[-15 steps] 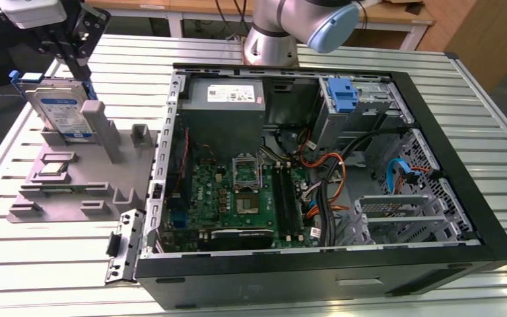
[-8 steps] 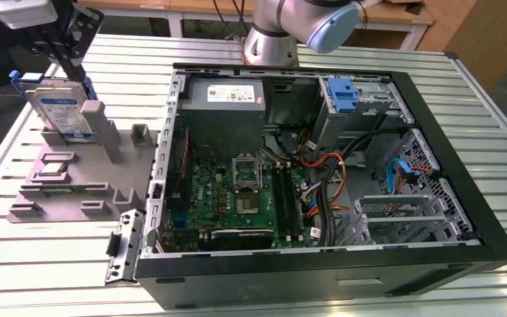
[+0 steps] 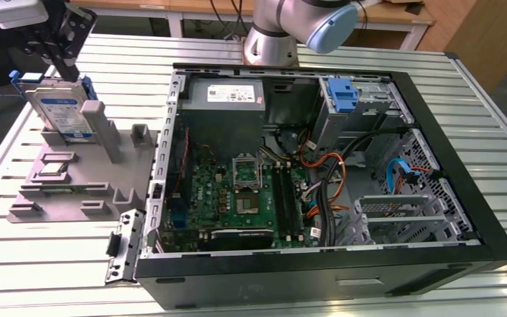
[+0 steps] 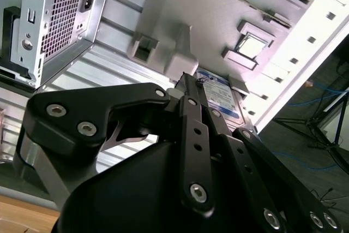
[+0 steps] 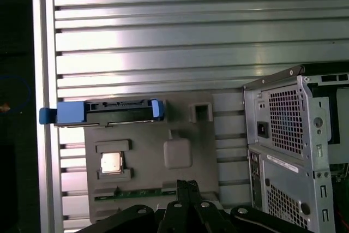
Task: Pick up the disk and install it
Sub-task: 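Reach for the disk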
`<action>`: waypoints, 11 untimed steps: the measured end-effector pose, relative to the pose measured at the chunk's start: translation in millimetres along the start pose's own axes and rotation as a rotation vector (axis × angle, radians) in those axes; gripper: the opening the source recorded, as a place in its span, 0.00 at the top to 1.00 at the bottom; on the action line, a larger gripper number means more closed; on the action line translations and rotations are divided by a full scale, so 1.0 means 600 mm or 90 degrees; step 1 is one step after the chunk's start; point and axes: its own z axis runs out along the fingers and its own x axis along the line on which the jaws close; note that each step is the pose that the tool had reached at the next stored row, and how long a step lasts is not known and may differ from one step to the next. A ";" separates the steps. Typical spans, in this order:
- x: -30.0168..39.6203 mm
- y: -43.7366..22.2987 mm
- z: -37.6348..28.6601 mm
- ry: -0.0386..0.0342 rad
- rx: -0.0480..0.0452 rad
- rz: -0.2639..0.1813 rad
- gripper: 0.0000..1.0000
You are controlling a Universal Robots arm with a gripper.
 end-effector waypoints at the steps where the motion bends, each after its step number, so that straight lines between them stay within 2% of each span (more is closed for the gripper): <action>1: 0.001 0.000 0.000 0.0000 0.0000 0.000 0.90; 11: 0.004 0.000 0.000 0.0000 0.0000 0.000 0.90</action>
